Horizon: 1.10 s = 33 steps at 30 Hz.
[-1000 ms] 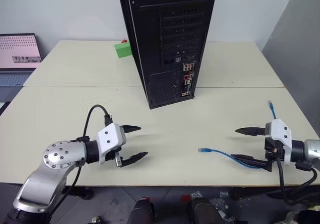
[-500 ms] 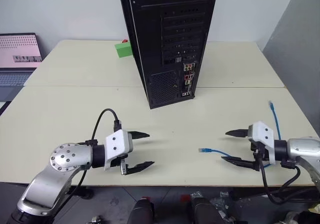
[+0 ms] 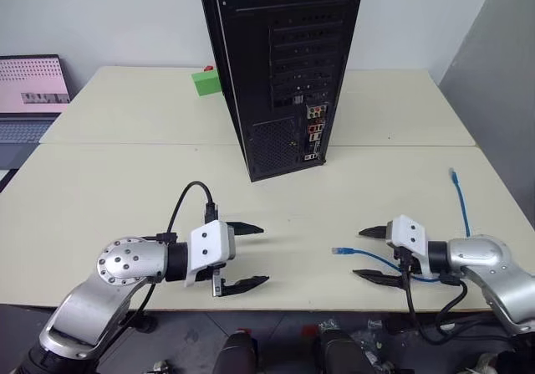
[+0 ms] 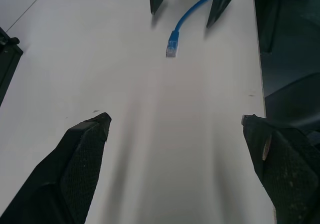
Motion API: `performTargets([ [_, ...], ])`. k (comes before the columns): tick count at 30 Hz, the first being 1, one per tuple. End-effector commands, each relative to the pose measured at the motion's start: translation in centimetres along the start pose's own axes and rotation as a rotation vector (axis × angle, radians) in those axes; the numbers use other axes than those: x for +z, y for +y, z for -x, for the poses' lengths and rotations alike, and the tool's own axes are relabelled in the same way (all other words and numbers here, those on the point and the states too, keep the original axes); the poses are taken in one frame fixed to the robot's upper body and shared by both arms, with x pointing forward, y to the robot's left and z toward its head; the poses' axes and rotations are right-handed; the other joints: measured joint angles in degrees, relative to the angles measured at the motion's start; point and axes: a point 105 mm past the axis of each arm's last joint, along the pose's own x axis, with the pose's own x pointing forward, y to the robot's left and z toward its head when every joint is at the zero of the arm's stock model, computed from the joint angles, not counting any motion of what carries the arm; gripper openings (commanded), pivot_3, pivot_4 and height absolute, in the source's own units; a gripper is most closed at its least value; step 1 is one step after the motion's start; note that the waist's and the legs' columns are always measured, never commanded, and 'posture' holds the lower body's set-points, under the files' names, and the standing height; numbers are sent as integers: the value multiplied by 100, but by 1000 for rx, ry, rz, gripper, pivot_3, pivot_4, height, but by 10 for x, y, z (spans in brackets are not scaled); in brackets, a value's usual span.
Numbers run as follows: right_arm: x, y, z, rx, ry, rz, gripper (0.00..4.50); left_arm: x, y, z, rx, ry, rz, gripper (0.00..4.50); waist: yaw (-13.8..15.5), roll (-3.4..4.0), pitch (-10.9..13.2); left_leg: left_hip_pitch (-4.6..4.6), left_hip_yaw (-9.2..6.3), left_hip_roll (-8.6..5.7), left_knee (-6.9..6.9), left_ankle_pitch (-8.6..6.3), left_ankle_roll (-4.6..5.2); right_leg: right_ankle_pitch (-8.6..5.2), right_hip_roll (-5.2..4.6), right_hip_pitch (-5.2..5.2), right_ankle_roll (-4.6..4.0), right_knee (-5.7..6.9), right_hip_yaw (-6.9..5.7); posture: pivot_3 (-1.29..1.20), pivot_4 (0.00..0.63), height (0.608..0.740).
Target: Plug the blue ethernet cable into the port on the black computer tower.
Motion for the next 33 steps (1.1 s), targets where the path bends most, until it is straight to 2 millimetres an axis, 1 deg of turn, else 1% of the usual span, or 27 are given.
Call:
performTargets([
  [1, 4, -6, -8, -10, -9, 39, 4500, 9, 1, -2, -7, -24, -54, 4486, -5, 0, 0, 1, 0, 0, 0, 0, 0, 0, 0, 0, -1, 1, 1, 0, 150, 740],
  [7, -3, -13, -14, -7, 6, 52, 4500, 9, -2, -4, -23, -12, -55, 4486, 1, 0, 0, 1, 0, 0, 0, 0, 0, 2, 0, 0, -3, 0, 0, 0, 150, 740],
  [8, -4, -14, -14, -12, 12, 57, 4142, 9, -3, -4, -27, -12, -48, 4500, 0, 0, 0, 1, 0, 0, 0, 0, 0, 2, 0, 1, -3, 0, 0, 0, 150, 740],
  [9, -6, -15, -14, -13, 20, 65, 4048, 9, -4, -4, -29, -12, -44, 4500, -1, 0, 0, 1, 0, 0, 0, 0, 0, 2, 0, 1, -3, 0, 0, 0, 150, 740],
  [14, -10, -20, -13, -20, 47, 93, 2816, 11, -5, -4, -30, -16, -43, 4500, 0, -1, -1, 3, 0, 0, 1, 0, 0, 2, 0, 5, -3, 0, 0, 0, 150, 740],
  [15, -10, -20, -13, -19, 50, 101, 2508, 11, -6, -4, -29, -17, -42, 4500, 0, -1, -1, 4, 0, 0, 1, 0, 0, 2, 0, 5, -3, 0, 0, 0, 150, 740],
  [17, -10, -21, -13, -18, 52, 111, 2091, 11, -6, -4, -29, -16, -40, 4500, 0, -1, -1, 4, -1, 0, 1, 0, 0, 2, 0, 6, -3, 0, 0, 0, 150, 740],
  [19, -11, -21, -12, -15, 54, 119, 1573, 10, -6, -4, -28, -14, -38, 4500, 0, -1, -1, 4, -1, 0, 1, 0, 0, 2, 0, 6, -3, 1, 0, 0, 150, 740],
  [20, -11, -21, -12, -15, 55, 121, 1396, 10, -6, -4, -28, -13, -37, 4500, 0, -1, -1, 5, -1, 0, 1, 0, 0, 2, 0, 6, -4, 1, 0, 0, 150, 740],
  [22, -12, -21, -9, -10, 68, 140, 832, 10, -7, -5, -28, -15, -36, 4500, 2, -2, -1, 5, -1, 0, 1, 0, 0, 2, 0, 6, -4, 1, 0, 0, 150, 740],
  [25, -11, -21, -7, -9, 66, 157, 178, 9, -6, -6, -26, -19, -33, 4500, 3, -2, -1, 5, -1, -1, 2, 0, 0, 2, -1, 7, -3, 0, -1, 0, 150, 740],
  [30, 13, -20, -12, 2, -6, 185, 109, 12, 6, -9, 25, -80, 40, 4500, 4, -2, -1, 4, -1, 0, 2, 0, 0, 3, -1, 8, -4, 1, -1, 0, 150, 740],
  [33, 33, -16, -17, 23, -49, 211, 108, 9, 11, -12, 32, -72, 30, 4500, -11, -1, -1, 4, -3, 0, 3, 0, 0, 2, 0, 5, -4, 2, -2, 0, 150, 740],
])
